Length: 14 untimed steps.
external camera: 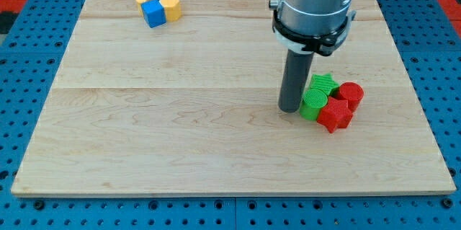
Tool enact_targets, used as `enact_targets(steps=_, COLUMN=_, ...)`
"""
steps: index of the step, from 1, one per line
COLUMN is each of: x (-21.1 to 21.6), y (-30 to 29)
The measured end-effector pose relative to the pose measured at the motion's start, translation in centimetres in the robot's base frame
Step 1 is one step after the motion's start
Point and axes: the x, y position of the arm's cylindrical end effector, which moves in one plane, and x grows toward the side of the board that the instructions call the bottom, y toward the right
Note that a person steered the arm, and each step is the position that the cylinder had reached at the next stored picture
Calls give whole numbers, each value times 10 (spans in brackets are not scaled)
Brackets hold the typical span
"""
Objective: Slide the blue triangle closer to the green star
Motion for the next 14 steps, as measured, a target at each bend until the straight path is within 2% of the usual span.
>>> enact_targets(steps=2, x=-1, y=-22)
enact_targets(steps=3, x=-25, y=-43)
enact_targets(steps=4, x=-61, y=-128)
enact_targets(steps=5, x=-68, y=-212)
enact_targets(steps=6, x=-91, y=-259)
enact_targets(steps=9, x=-215, y=-304)
enact_targets(steps=10, x=-249, y=-343)
enact_targets(steps=11, x=-289, y=-311)
enact_targets(steps=13, x=-289, y=-184)
enact_targets(steps=14, x=-289, y=-160)
